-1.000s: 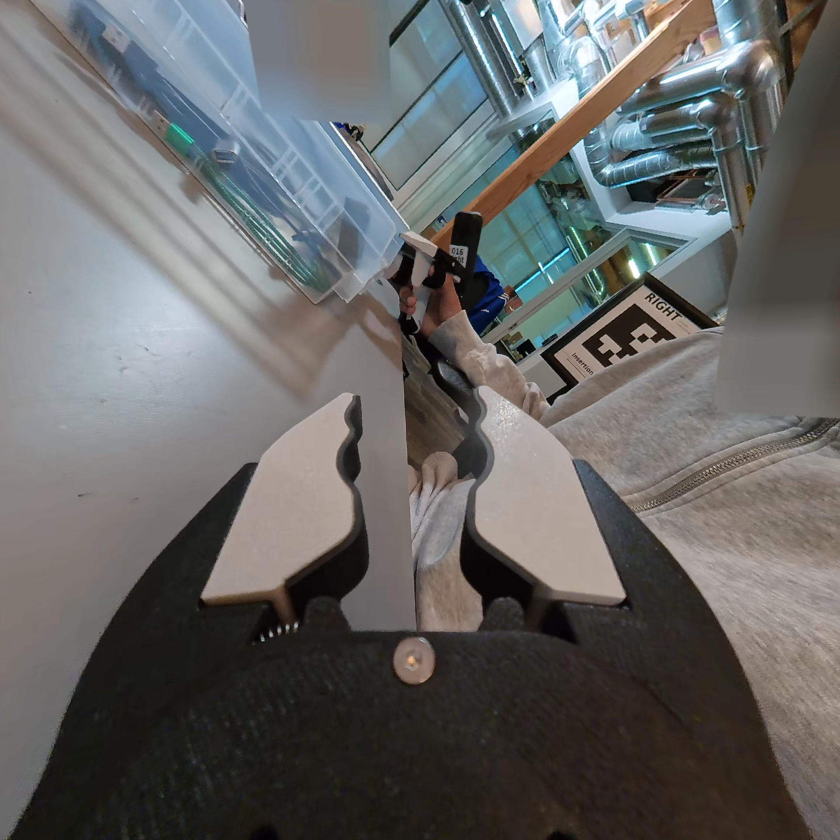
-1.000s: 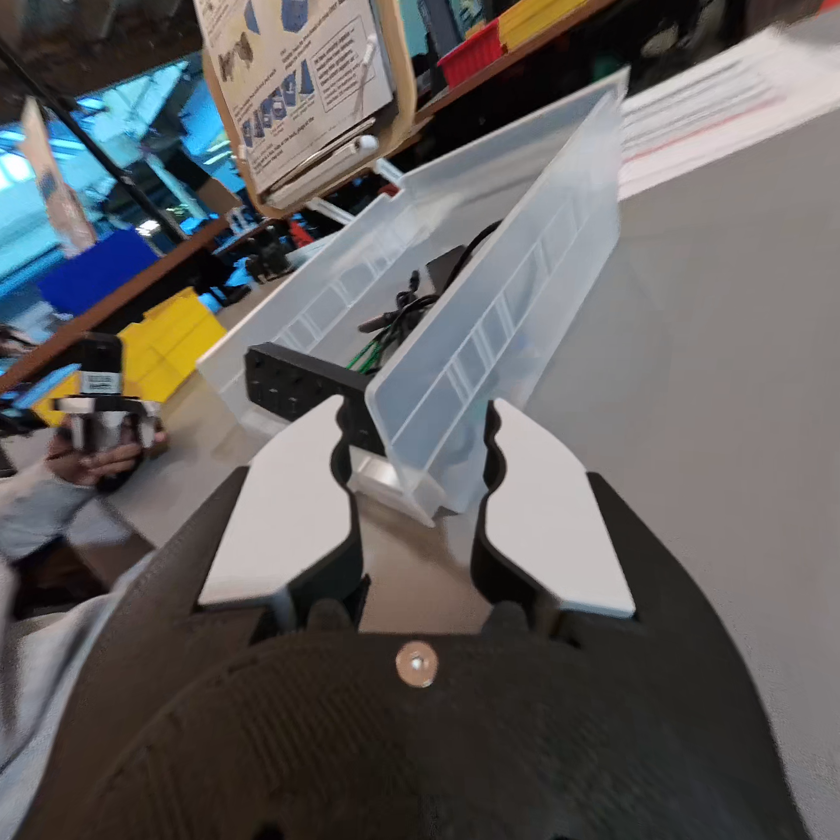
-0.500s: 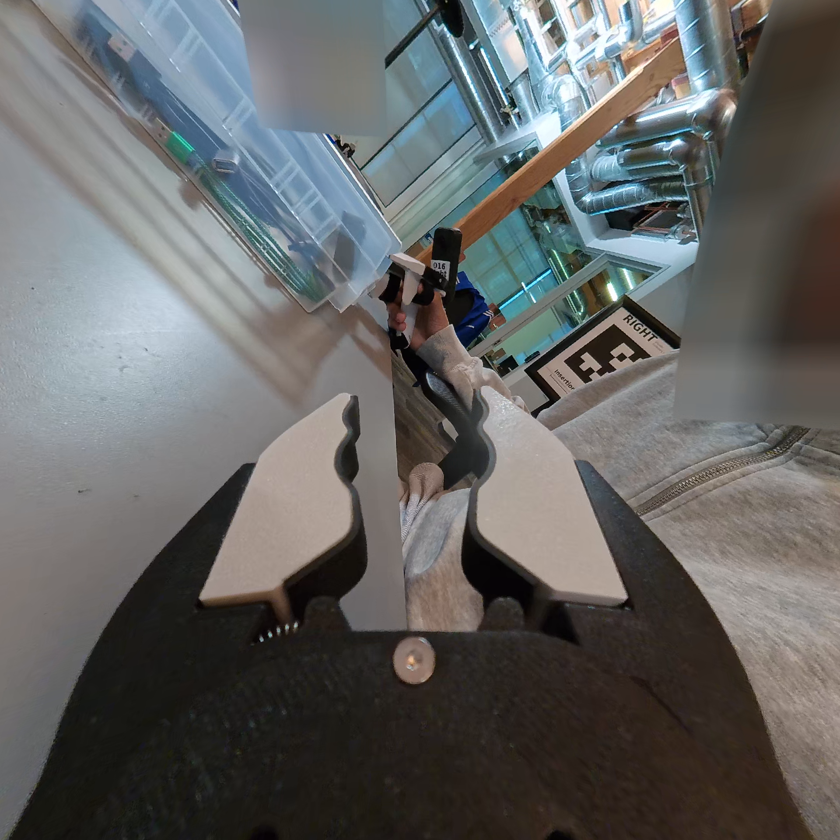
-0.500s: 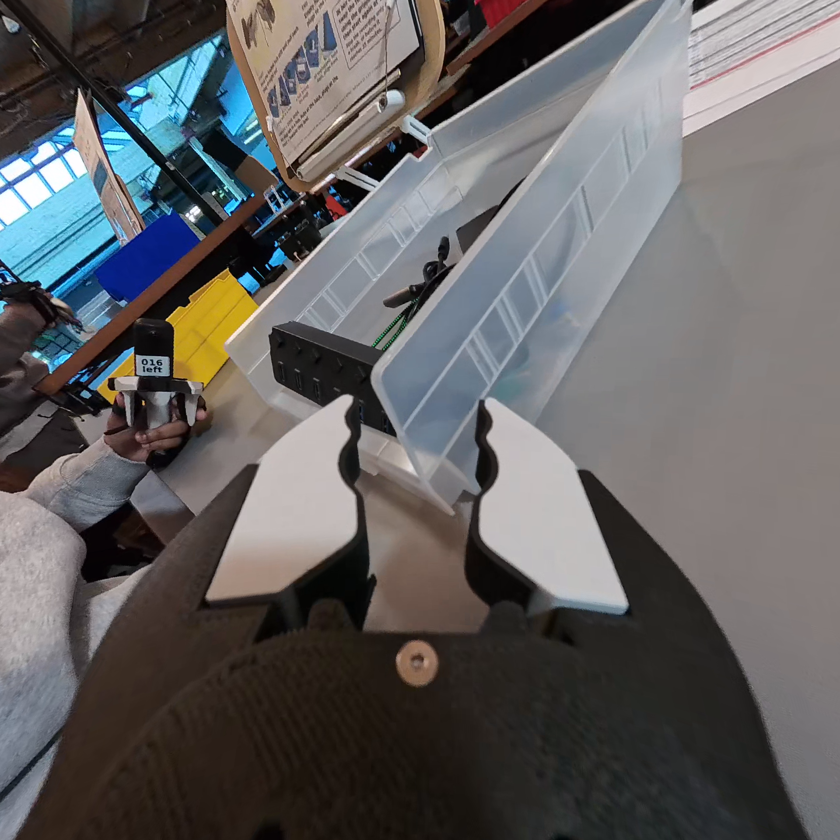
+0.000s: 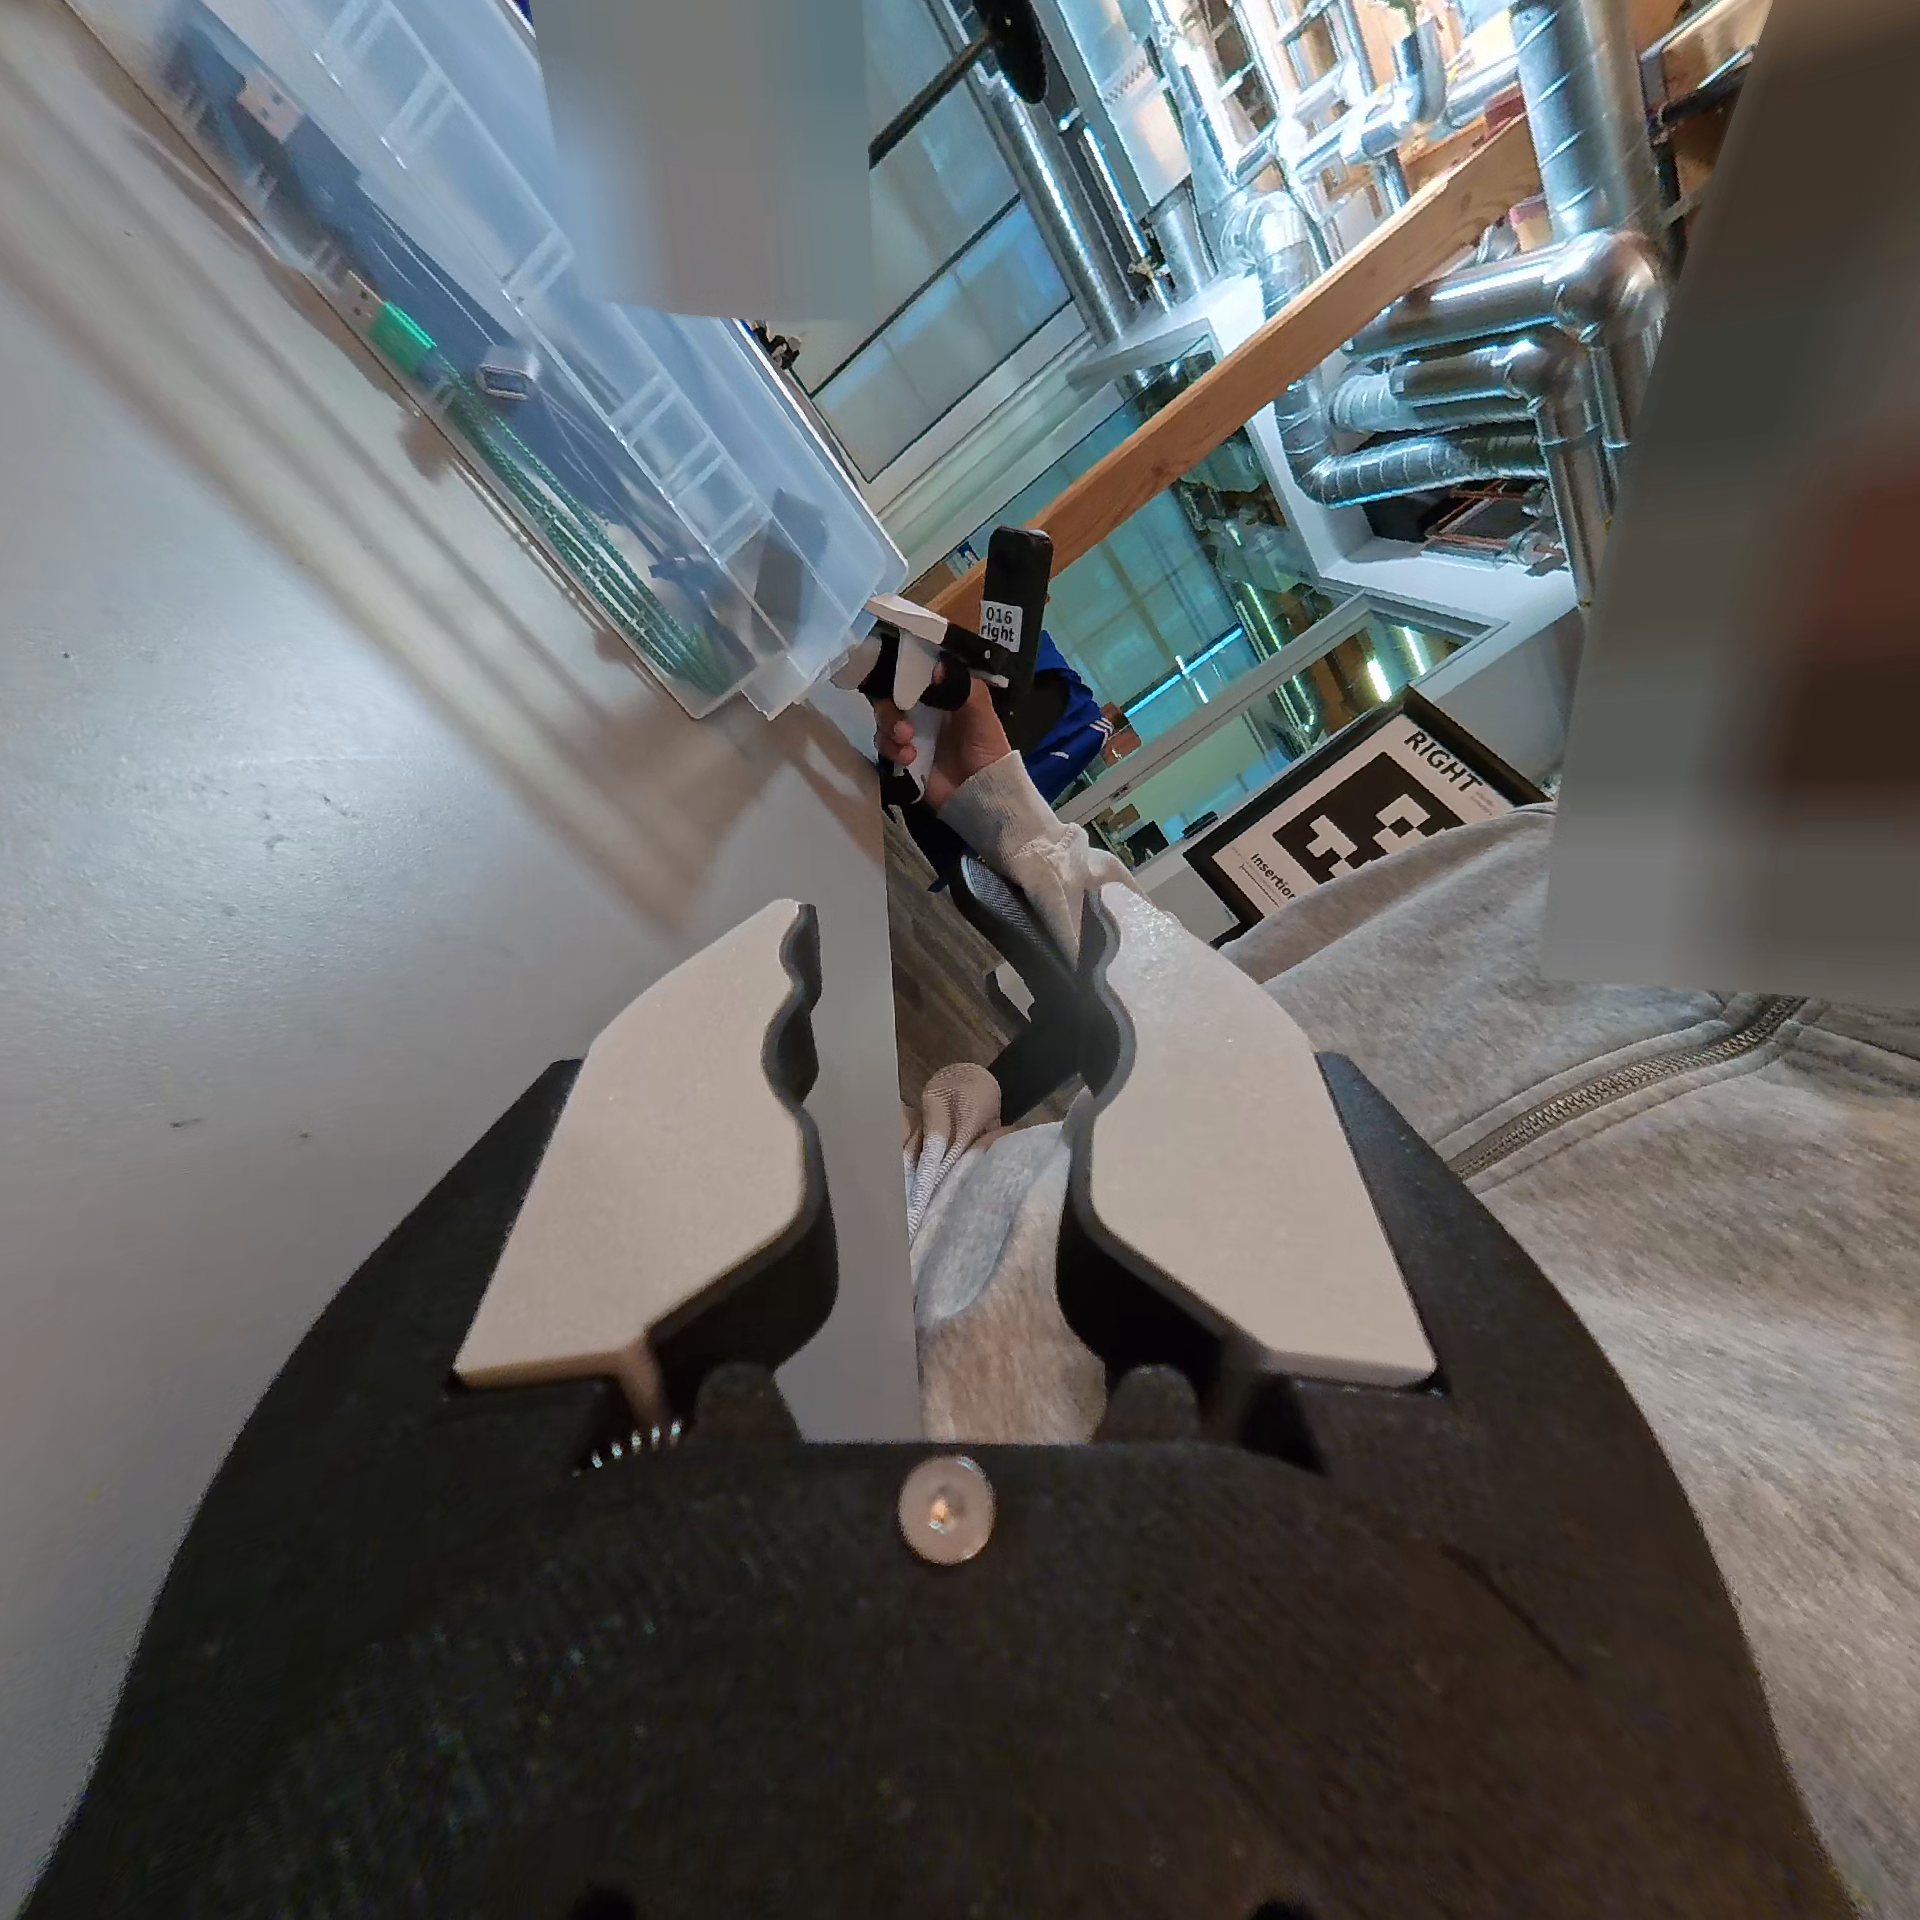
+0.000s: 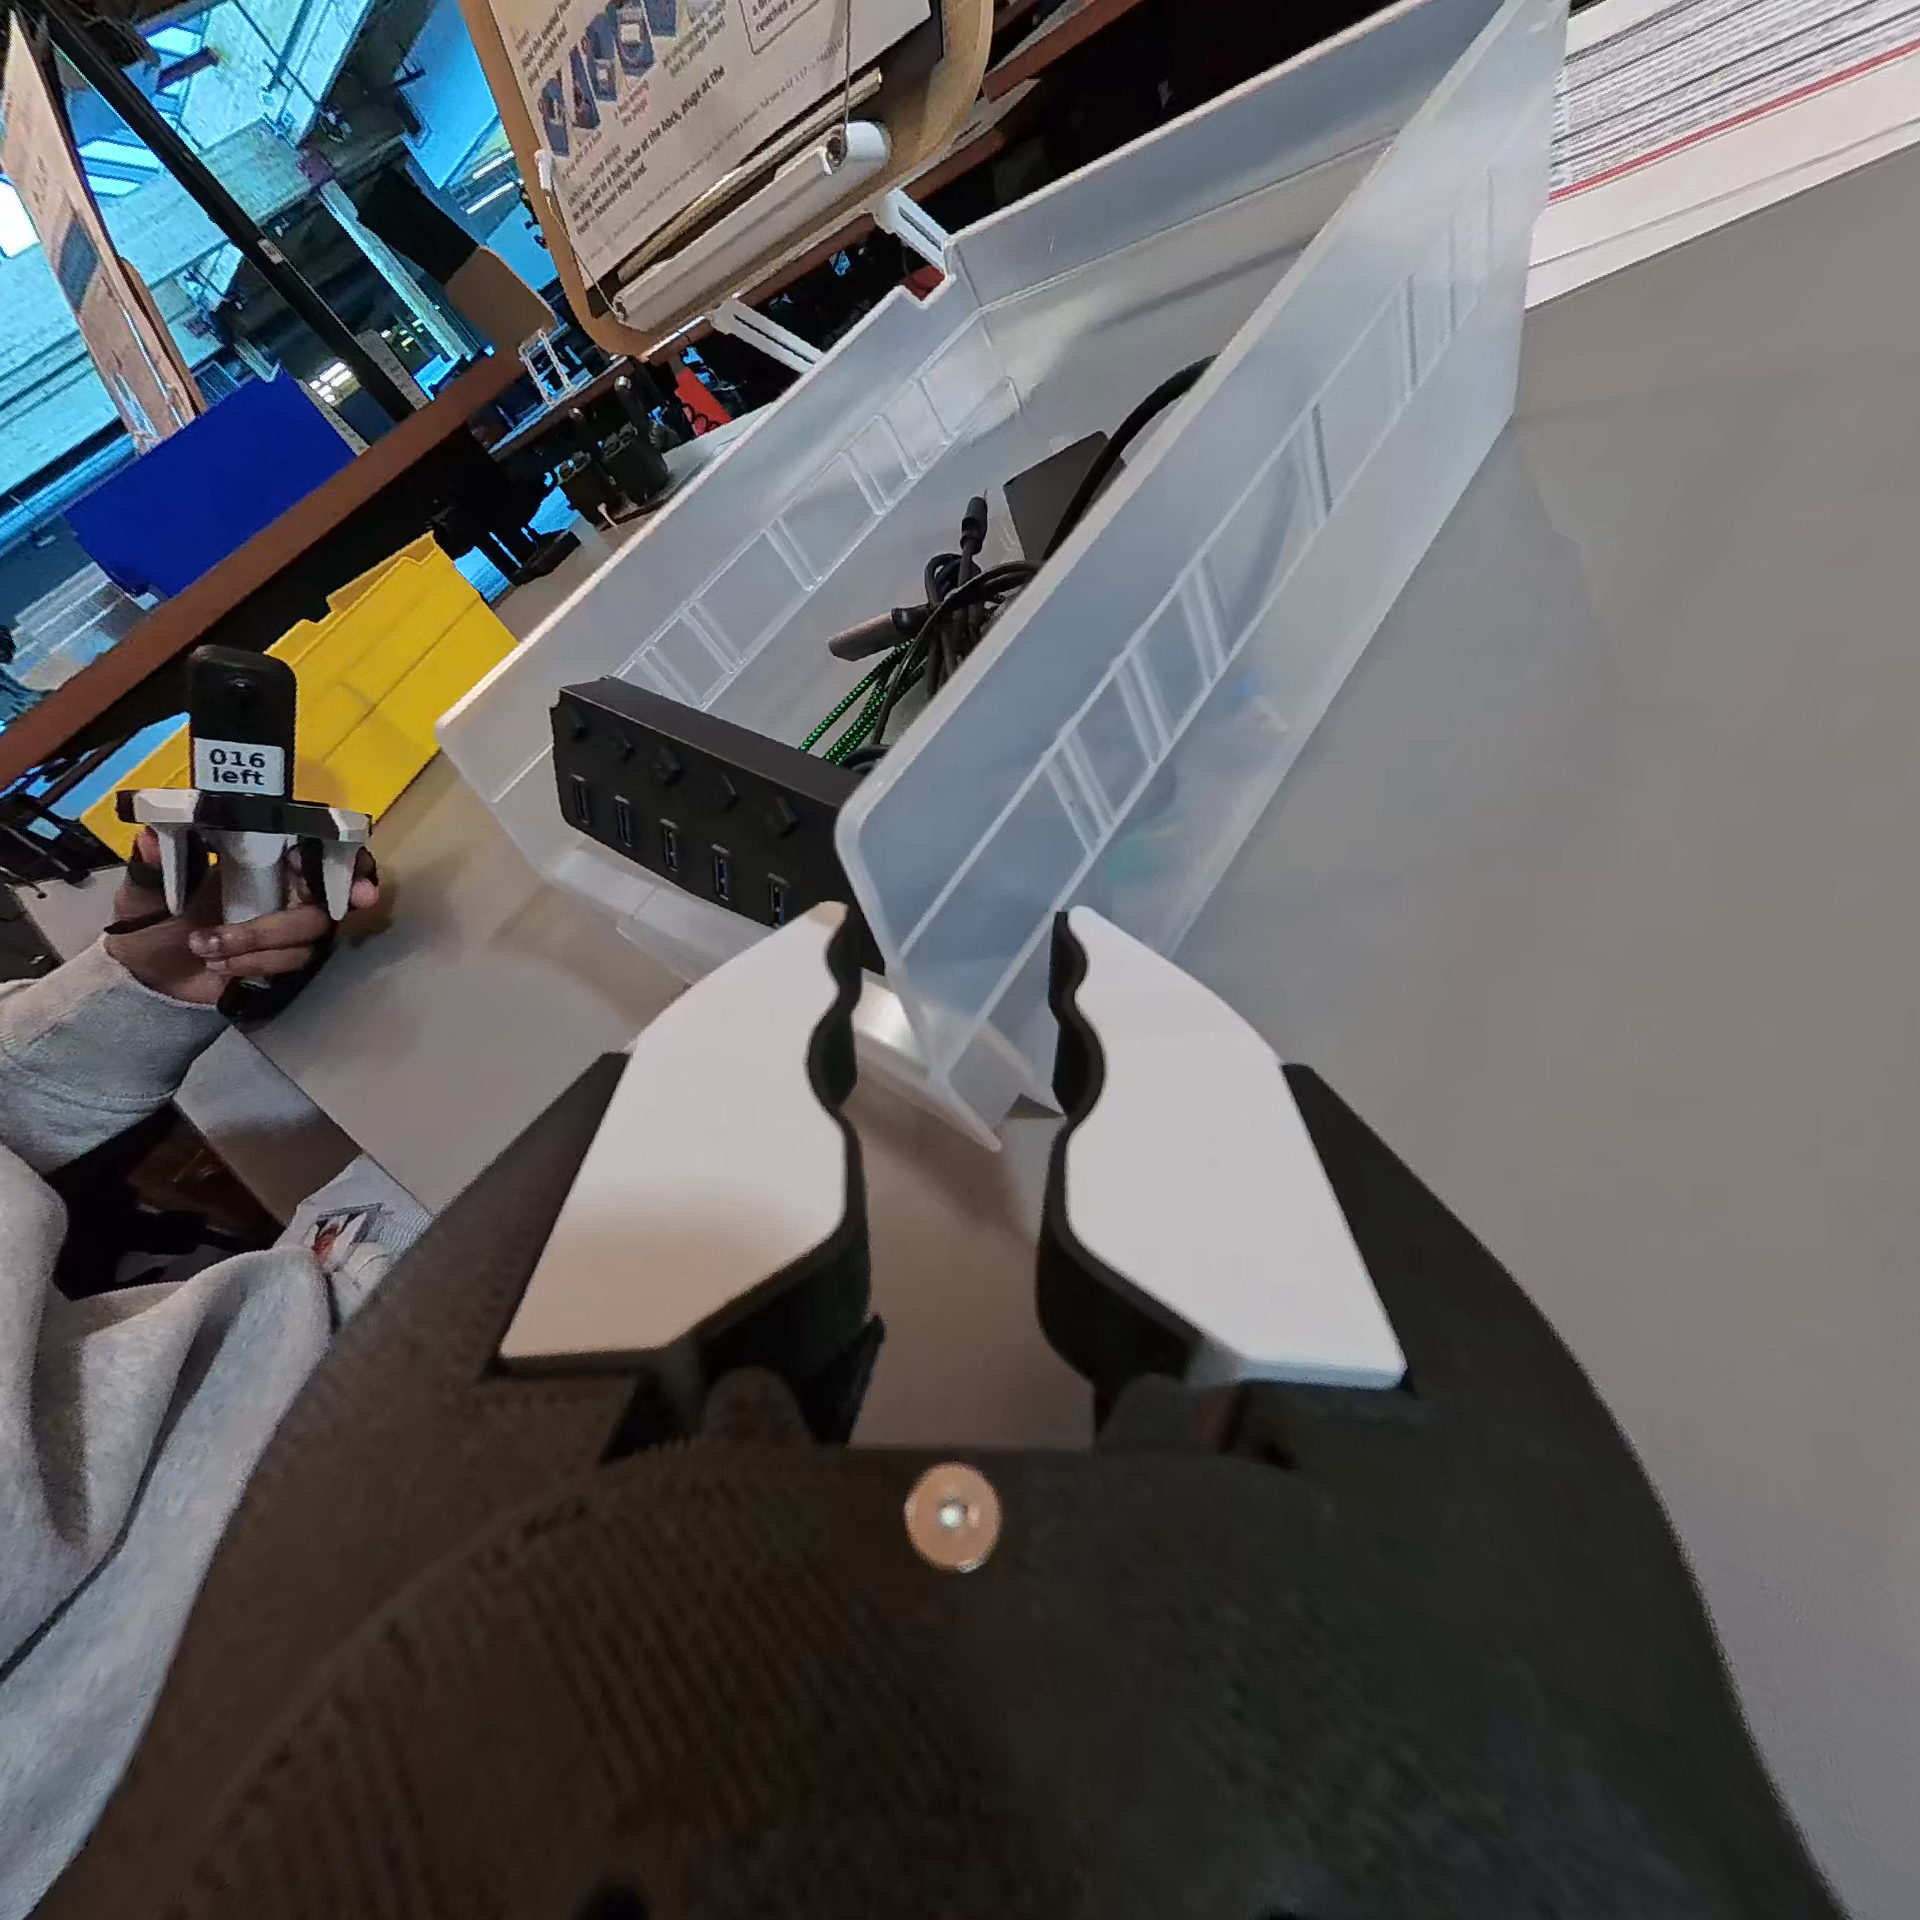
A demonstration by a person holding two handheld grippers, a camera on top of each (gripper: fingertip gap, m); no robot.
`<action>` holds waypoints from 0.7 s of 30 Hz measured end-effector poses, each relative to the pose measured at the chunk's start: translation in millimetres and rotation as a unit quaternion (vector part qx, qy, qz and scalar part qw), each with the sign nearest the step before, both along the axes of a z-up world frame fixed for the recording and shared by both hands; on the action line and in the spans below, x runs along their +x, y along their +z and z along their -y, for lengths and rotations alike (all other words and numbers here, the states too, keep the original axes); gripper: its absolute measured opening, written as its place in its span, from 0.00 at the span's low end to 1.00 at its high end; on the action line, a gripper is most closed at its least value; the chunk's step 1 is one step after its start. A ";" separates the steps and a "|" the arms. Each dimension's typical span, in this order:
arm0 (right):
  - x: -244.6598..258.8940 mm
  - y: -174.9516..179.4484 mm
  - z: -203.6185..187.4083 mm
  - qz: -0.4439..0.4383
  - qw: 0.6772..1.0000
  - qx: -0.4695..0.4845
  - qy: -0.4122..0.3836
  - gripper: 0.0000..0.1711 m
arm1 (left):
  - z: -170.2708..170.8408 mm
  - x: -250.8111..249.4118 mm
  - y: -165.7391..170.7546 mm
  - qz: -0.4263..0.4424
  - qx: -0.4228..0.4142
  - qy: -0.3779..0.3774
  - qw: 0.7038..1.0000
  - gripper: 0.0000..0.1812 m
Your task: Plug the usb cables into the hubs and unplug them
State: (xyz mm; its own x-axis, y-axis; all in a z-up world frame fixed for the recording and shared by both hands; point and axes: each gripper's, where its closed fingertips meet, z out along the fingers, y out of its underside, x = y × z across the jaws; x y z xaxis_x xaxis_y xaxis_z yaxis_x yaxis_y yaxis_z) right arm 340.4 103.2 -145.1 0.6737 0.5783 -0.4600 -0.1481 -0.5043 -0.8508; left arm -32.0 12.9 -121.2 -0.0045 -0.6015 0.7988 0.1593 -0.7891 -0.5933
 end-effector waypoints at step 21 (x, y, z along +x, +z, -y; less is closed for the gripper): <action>-0.7 1.5 -0.3 0.016 1.000 0.016 -0.005 0.24 | 0.9 1.1 0.1 0.001 -0.001 -0.003 1.000 0.27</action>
State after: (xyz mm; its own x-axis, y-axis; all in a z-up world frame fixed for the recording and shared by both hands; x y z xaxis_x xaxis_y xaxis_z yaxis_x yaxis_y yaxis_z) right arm 339.6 103.5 -143.6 0.6937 0.5846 -0.4207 -0.1266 -0.4760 -0.8703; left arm -30.9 12.0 -121.1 -0.0091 -0.6003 0.7997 0.1550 -0.7910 -0.5919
